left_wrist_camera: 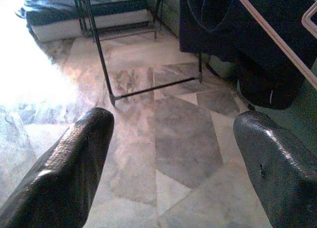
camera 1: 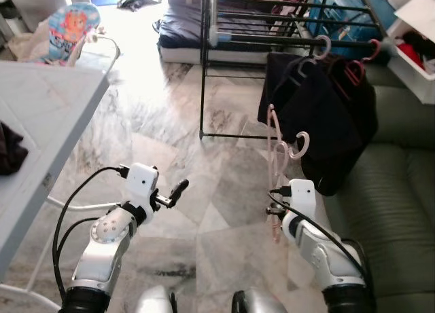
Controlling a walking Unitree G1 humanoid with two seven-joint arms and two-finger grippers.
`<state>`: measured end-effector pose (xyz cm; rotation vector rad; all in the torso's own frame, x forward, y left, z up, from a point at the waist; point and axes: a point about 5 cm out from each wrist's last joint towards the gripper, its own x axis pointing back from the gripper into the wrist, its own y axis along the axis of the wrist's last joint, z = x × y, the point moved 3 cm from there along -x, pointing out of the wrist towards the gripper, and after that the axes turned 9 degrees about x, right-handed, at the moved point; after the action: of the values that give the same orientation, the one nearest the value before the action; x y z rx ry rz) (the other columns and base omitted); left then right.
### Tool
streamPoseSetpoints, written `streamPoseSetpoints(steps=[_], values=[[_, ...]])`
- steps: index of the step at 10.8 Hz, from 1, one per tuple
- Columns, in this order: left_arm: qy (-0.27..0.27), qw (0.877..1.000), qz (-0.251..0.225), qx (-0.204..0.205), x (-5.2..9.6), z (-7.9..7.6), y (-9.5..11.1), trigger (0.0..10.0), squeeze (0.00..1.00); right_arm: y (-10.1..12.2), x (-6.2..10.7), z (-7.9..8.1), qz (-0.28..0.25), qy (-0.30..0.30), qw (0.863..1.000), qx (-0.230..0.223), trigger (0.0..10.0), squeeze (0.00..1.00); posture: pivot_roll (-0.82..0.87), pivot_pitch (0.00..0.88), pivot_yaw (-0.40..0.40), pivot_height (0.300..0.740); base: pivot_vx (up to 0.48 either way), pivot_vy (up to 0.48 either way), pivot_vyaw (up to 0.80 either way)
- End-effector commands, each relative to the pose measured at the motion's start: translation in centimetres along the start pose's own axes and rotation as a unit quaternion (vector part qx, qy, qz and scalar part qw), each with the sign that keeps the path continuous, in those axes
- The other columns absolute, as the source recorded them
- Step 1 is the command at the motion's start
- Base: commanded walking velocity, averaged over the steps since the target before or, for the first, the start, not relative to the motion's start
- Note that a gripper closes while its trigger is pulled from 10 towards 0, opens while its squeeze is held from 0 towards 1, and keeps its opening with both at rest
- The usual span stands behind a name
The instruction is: Hang hanger
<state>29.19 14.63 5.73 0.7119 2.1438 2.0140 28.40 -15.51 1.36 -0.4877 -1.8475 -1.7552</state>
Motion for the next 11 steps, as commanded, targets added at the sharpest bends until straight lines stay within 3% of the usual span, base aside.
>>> streamPoseSetpoints(steps=[1, 4, 6, 11], values=[[0.000, 1.000, 0.001, -0.005, -0.1, 0.1, 0.0, 10.0, 0.00, 1.0, -0.2, 0.0, -0.017, 0.005, 1.000, 0.012, 10.0, 0.00, -0.02, 0.067, -0.059, 0.740, 0.458, 0.000, 0.00], [0.008, 1.000, 0.004, -0.010, -0.4, 0.1, -0.1, 10.0, 0.00, 3.1, -0.4, -0.1, -0.063, 0.008, 0.997, 0.038, 10.0, 0.00, -0.03, 0.071, -0.060, 0.740, 0.469, 0.000, 0.00], [0.011, 1.000, 0.014, -0.019, -0.6, 0.1, -0.4, 10.0, 0.00, 2.9, -0.4, 0.1, -0.060, 0.014, 0.997, 0.047, 10.0, 0.00, -0.03, 0.079, -0.057, 0.740, 0.431, 0.000, 0.00], [0.028, 0.999, 0.013, -0.030, -0.7, 0.8, 0.0, 10.0, 0.00, 3.6, -1.1, 0.1, -0.058, 0.027, 0.996, 0.063, 10.0, 0.00, -0.03, 0.096, -0.055, 0.740, 0.406, 0.253, 0.00]])
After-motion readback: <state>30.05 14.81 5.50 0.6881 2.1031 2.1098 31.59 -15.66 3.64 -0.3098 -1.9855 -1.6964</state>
